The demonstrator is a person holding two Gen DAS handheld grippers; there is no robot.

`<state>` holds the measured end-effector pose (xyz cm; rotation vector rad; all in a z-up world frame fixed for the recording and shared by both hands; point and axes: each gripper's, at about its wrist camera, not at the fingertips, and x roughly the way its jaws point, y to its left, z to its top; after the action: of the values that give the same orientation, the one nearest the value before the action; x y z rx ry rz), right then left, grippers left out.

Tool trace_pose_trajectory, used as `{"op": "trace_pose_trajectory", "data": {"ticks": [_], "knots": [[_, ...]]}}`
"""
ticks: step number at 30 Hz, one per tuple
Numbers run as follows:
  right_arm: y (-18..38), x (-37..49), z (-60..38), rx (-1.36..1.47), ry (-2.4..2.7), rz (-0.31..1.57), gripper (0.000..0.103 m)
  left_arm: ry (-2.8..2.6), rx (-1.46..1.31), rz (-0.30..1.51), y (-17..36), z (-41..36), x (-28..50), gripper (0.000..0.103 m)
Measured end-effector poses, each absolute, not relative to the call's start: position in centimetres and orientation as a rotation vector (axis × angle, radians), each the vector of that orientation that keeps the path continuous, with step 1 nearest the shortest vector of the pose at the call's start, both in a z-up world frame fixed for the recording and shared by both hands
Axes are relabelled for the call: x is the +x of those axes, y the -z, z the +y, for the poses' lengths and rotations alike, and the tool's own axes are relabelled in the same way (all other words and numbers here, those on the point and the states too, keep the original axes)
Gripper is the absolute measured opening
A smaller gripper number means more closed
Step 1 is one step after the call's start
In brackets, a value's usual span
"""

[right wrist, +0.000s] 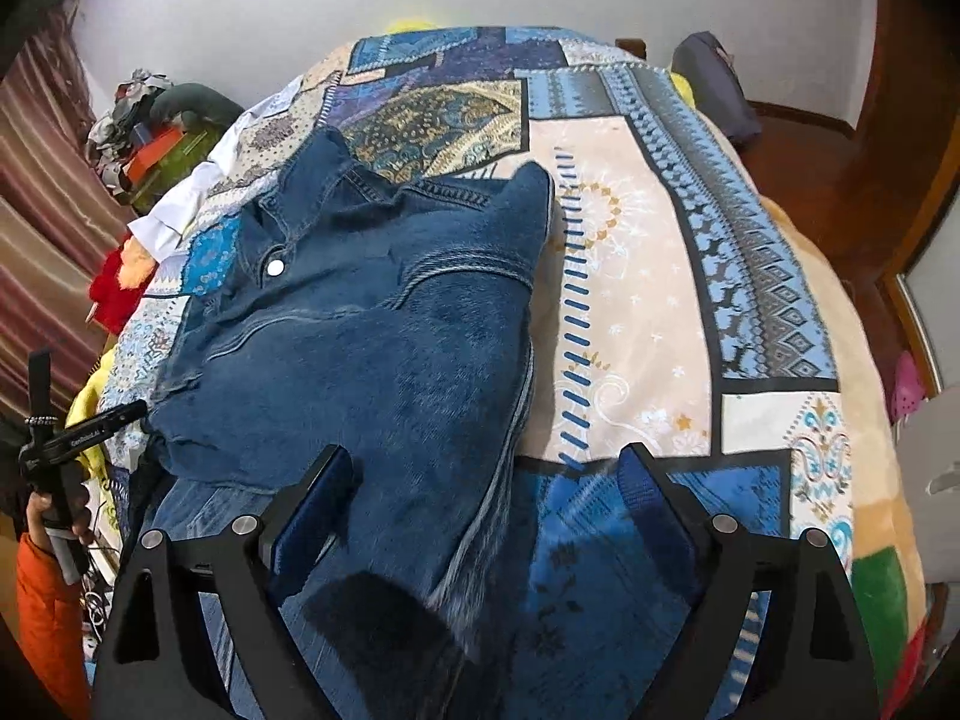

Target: Fold large clothes

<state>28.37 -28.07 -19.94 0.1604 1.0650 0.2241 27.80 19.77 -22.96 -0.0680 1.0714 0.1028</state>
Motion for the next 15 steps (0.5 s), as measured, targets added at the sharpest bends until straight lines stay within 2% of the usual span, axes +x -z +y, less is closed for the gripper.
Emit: {"op": "trace_pose_trajectory", "data": {"ticks": [7,15], "knots": [[18.6,28.1,-28.5,0.163,-0.254,1.038,0.089,-0.069,-0.15,1.104,23.3,21.9,27.8,0.079],[19.9,36.2,-29.0,0.302,-0.275,1.112,0.089,0.001,-0.272,1.176,26.2,23.3,36.0,0.079]]}}
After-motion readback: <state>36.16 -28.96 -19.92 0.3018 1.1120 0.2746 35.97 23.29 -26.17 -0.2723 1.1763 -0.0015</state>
